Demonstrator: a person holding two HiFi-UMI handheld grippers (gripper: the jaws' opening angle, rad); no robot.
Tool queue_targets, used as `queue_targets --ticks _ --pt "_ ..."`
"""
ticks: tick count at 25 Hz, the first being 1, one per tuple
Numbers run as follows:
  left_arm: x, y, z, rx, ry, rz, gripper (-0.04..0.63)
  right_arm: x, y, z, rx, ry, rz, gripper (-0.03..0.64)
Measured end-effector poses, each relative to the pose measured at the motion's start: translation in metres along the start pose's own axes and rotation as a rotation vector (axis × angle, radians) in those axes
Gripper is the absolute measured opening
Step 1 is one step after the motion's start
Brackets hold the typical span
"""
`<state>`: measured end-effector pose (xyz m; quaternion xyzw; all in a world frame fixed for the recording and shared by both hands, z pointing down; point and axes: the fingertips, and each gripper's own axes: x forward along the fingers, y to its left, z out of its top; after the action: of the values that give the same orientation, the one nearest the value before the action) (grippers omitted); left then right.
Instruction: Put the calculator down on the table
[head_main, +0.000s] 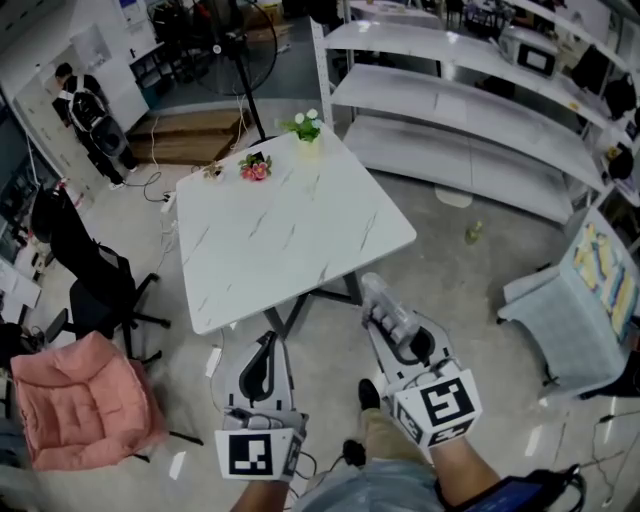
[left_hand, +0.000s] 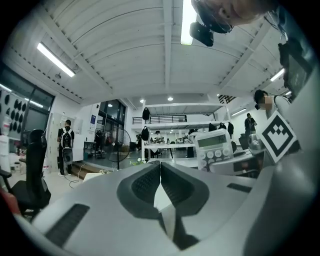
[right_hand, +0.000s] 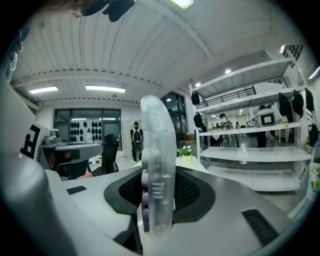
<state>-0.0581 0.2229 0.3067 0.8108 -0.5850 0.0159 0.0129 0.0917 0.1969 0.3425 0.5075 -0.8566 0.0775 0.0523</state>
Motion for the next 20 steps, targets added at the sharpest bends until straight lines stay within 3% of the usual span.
queue_targets --ticks 11,20 --pt "0.124 0.041 0.022 0.056 0.005 0.095 0.009 0.113 -0.068 0.014 0.029 0.047 0.084 0.147" --pt "0.164 0.055 0.047 0.086 -0.033 0.145 0.009 0.166 -0.087 0.052 0.012 -0.007 0.158 0.147"
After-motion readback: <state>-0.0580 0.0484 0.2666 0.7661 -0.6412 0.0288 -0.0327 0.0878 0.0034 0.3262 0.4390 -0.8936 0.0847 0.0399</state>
